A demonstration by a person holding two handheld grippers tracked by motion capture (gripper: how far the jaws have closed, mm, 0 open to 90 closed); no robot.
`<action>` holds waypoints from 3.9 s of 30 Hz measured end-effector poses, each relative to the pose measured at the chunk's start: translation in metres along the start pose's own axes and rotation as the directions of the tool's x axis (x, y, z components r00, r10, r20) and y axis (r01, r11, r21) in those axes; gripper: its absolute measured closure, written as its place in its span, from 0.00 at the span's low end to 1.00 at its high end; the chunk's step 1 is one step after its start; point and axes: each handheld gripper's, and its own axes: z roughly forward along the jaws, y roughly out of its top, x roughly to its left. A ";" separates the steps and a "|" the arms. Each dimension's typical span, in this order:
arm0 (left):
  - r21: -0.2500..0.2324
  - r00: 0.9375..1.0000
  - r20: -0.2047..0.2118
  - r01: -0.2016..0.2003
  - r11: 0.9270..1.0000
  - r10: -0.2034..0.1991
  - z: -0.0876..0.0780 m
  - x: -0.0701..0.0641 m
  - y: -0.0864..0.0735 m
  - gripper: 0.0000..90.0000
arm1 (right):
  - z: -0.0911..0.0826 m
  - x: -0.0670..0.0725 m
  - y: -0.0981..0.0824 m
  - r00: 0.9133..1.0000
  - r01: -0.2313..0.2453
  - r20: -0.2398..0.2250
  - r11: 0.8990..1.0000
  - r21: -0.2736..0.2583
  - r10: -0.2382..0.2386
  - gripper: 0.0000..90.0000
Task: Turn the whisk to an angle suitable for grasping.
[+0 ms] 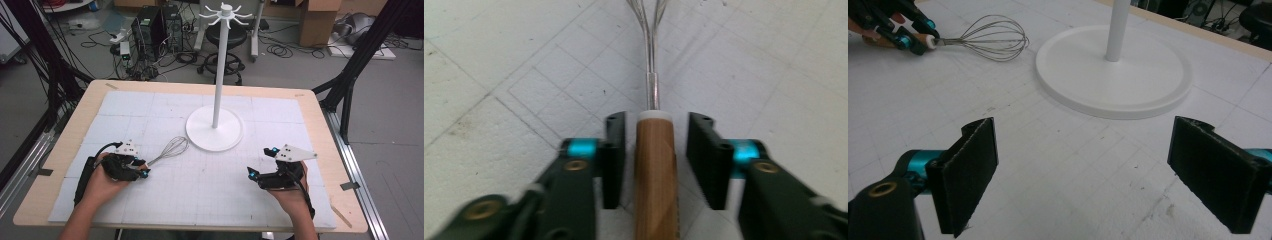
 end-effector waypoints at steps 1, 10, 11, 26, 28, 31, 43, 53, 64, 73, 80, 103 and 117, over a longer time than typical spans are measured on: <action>-0.007 1.000 0.000 0.004 1.000 -0.004 -0.001 0.000 0.000 0.60 | 0.000 0.000 0.000 1.000 0.000 0.003 1.000 -0.001 0.000 0.13; -0.006 1.000 -0.002 0.002 1.000 -0.002 -0.009 0.004 -0.002 0.61 | 0.000 -0.001 -0.001 1.000 0.003 -0.001 1.000 0.005 -0.003 0.13; 0.004 1.000 0.011 0.000 1.000 0.000 -0.008 0.004 -0.002 0.65 | 0.000 0.000 0.000 1.000 0.006 0.002 1.000 0.005 -0.006 0.13; -0.016 0.970 0.141 -0.199 0.980 0.199 0.009 -0.029 0.019 0.81 | -0.003 -0.001 0.001 1.000 0.004 0.005 1.000 -0.003 -0.004 0.13; -0.012 0.965 0.166 -0.204 0.979 0.204 0.018 -0.032 0.025 0.81 | -0.005 -0.001 0.001 1.000 0.006 0.009 1.000 -0.010 -0.006 0.13; -0.019 0.956 0.194 -0.222 0.975 0.222 0.031 -0.040 0.035 0.81 | -0.008 -0.002 0.001 1.000 0.005 0.013 1.000 -0.014 -0.005 0.13; -0.018 0.918 0.274 -0.293 0.956 0.286 0.066 -0.067 0.071 0.81 | -0.010 -0.004 0.003 1.000 0.011 0.010 1.000 -0.023 -0.011 0.13; -0.031 0.885 0.302 -0.363 0.931 0.355 0.095 -0.093 0.102 0.81 | -0.010 -0.001 0.005 1.000 0.027 0.012 0.999 -0.019 -0.027 0.13; -0.043 0.896 0.286 -0.342 0.939 0.340 0.097 -0.098 0.106 0.64 | -0.011 -0.002 0.005 1.000 0.026 0.016 0.999 -0.021 -0.025 0.13; -0.168 0.930 0.230 -0.253 0.953 0.288 0.064 -0.080 0.092 0.50 | -0.012 -0.001 0.004 1.000 0.028 0.012 0.999 -0.021 -0.028 0.13; -0.260 0.954 0.219 -0.147 0.954 0.207 0.029 -0.056 0.069 0.40 | -0.015 -0.002 0.001 1.000 0.019 0.019 1.000 -0.020 -0.019 0.13; -0.327 0.991 0.108 -0.044 0.944 0.083 -0.024 -0.005 0.038 0.23 | 0.001 -0.003 0.001 1.000 0.026 -0.010 0.999 0.022 -0.026 0.13; -0.376 0.997 0.070 0.002 0.927 0.026 -0.032 0.002 0.032 0.02 | 0.000 -0.001 0.002 0.999 0.030 -0.011 0.999 0.020 -0.030 0.13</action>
